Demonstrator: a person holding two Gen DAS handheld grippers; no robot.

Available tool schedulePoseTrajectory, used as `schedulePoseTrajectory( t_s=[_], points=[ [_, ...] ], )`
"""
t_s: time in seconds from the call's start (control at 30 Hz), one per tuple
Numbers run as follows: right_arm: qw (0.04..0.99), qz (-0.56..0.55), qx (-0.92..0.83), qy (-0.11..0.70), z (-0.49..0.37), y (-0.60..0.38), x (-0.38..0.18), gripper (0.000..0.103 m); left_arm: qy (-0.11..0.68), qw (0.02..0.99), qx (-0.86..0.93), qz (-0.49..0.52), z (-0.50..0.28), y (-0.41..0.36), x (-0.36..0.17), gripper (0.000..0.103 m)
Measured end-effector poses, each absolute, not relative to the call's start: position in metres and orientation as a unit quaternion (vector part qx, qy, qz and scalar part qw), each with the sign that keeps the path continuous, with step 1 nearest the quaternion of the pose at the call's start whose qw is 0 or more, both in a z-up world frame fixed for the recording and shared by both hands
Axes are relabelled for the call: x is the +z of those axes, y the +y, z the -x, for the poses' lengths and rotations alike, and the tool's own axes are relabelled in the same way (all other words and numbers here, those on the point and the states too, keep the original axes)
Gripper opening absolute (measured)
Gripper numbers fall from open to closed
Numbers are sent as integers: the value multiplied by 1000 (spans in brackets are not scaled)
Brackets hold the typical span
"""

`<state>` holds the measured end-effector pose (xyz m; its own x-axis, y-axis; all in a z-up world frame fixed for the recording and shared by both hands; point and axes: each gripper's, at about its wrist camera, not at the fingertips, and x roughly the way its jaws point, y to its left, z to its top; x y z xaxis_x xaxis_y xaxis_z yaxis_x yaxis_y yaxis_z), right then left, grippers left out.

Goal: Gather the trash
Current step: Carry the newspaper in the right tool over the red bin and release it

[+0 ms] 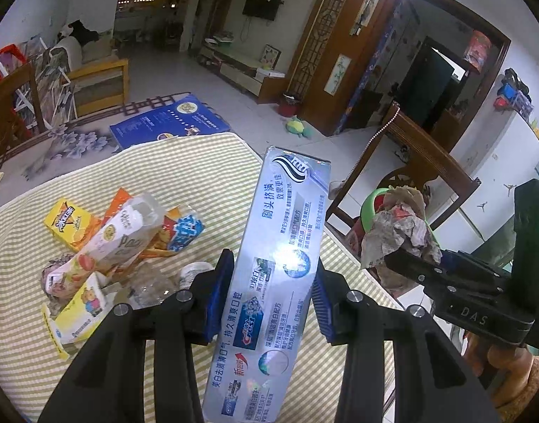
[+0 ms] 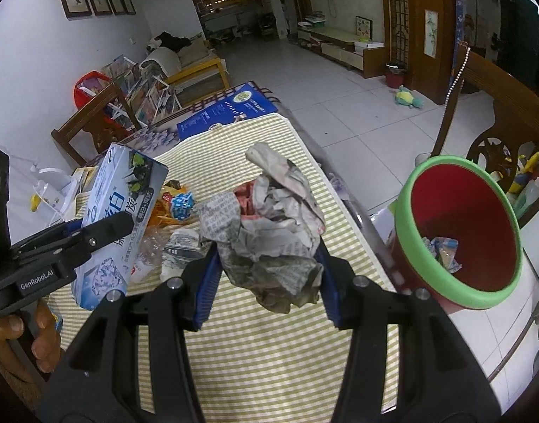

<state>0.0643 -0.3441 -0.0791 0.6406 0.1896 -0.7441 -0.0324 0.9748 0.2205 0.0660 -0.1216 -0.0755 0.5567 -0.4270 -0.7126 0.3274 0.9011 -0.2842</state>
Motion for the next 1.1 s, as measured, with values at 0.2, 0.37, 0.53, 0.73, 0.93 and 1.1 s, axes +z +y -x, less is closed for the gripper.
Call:
schedulePoseTrajectory(
  t_s=[0.2, 0.37, 0.53, 0.73, 0.93, 1.1],
  points=[
    [901, -93, 61, 419, -67, -358, -79, 48, 417, 882, -211, 59, -71, -138, -76, 40],
    [901, -93, 63, 418, -74, -378, -80, 48, 416, 884, -205, 60, -75, -152, -78, 40],
    [902, -96, 62, 417, -80, -398, -81, 48, 416, 885, -202, 59, -80, -168, -78, 40],
    [902, -101, 54, 416, -85, -425, -83, 48, 415, 884, -207, 54, -87, -195, -78, 40],
    [901, -109, 43, 417, -86, -454, -88, 48, 419, 880, -218, 47, -91, -226, -79, 40],
    [899, -119, 33, 421, -88, -478, -94, 49, 422, 877, -226, 39, -94, -249, -81, 40]
  ],
)
